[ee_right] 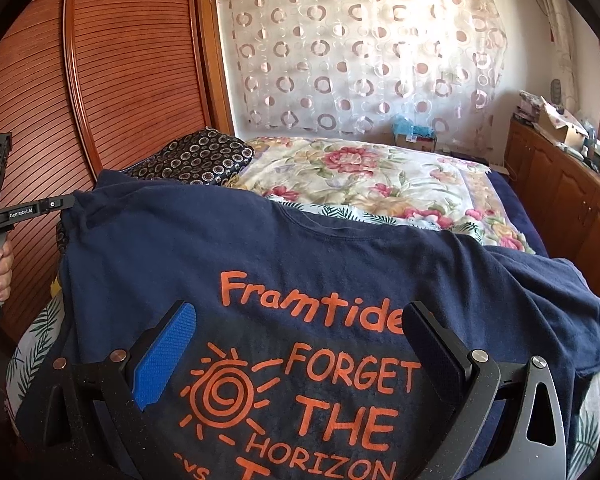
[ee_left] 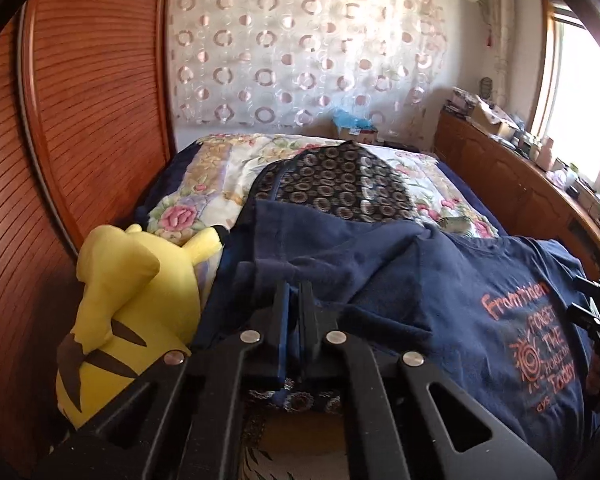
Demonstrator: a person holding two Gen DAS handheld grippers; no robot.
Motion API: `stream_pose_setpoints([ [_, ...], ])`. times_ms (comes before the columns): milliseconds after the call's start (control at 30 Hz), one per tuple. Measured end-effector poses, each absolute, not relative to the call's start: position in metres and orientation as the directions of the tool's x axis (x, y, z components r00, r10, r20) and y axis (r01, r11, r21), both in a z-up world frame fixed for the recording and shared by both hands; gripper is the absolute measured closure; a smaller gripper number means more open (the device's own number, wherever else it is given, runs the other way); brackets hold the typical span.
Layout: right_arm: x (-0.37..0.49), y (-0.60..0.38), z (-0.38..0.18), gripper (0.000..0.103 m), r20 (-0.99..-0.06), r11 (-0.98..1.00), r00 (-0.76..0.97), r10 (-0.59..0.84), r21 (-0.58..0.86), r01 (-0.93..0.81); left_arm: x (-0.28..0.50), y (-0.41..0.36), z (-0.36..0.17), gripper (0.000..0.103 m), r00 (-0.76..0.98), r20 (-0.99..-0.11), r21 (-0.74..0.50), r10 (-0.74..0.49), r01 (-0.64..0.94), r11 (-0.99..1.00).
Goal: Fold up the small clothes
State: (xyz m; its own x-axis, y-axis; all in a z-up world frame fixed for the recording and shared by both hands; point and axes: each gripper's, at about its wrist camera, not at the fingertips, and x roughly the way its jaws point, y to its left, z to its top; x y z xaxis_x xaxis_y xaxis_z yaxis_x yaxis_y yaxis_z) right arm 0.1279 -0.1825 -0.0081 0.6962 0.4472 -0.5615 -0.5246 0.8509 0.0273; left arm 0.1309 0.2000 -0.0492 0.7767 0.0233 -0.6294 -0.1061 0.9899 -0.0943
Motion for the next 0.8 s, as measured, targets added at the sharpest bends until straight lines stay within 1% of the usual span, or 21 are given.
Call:
stream_pose_setpoints([
  [233, 0.125, -0.182, -0.009, 0.0, -0.558, 0.858, 0.705, 0.437, 0.022, -0.514, 0.127, 0.179, -0.022, 0.1, 0.821, -0.57, -0.104, -0.048, -0.015, 0.994],
  [333, 0.122, -0.188, -0.007, 0.0, -0.551, 0.866, 0.717, 0.427, 0.02, -0.5, 0.135, 0.157, -0.005, 0.1, 0.837, -0.538, -0.093, -0.096, 0.054, 0.994],
  [433, 0.12, -0.196, -0.004, 0.0, -0.543, 0.88, 0.733, 0.41, 0.024, -0.474, 0.149, 0.127, 0.008, 0.1, 0.835, -0.522, -0.1, -0.176, 0.145, 0.984],
  [533, 0.116, -0.203, -0.002, 0.0, -0.538, 0.894, 0.747, 0.391, 0.029, -0.448, 0.158, 0.095, 0.009, 0.1, 0.798, -0.537, -0.129, -0.273, 0.242, 0.962],
  [633, 0.108, -0.203, -0.003, 0.0, -0.539, 0.901, 0.752, 0.378, 0.028, -0.433, 0.153, 0.072, 0.006, 0.098, 0.782, -0.552, -0.11, -0.29, 0.277, 0.955],
  [667, 0.105, -0.202, -0.004, 0.0, -0.542, 0.902, 0.752, 0.374, 0.024, -0.431, 0.148, 0.07, 0.007, 0.095, 0.78, -0.55, -0.11, -0.298, 0.286, 0.952],
  [700, 0.102, -0.2, -0.005, 0.0, -0.546, 0.902, 0.75, 0.372, 0.021, -0.432, 0.144, 0.073, 0.009, 0.08, 0.783, -0.544, -0.114, -0.302, 0.287, 0.951],
  [733, 0.1, -0.198, -0.006, 0.0, -0.545, 0.898, 0.749, 0.376, 0.014, -0.44, 0.14, 0.077, 0.012, 0.061, 0.793, -0.533, -0.115, -0.294, 0.276, 0.954],
  [767, 0.098, -0.194, -0.006, 0.0, -0.548, 0.895, 0.746, 0.378, 0.009, -0.446, 0.135, 0.084, 0.014, 0.055, 0.806, -0.523, -0.109, -0.277, 0.259, 0.96],
  [800, 0.098, -0.193, -0.005, 0.0, -0.551, 0.892, 0.742, 0.38, 0.007, -0.452, 0.13, 0.091, 0.016, 0.045, 0.816, -0.518, -0.1, -0.255, 0.238, 0.966],
])
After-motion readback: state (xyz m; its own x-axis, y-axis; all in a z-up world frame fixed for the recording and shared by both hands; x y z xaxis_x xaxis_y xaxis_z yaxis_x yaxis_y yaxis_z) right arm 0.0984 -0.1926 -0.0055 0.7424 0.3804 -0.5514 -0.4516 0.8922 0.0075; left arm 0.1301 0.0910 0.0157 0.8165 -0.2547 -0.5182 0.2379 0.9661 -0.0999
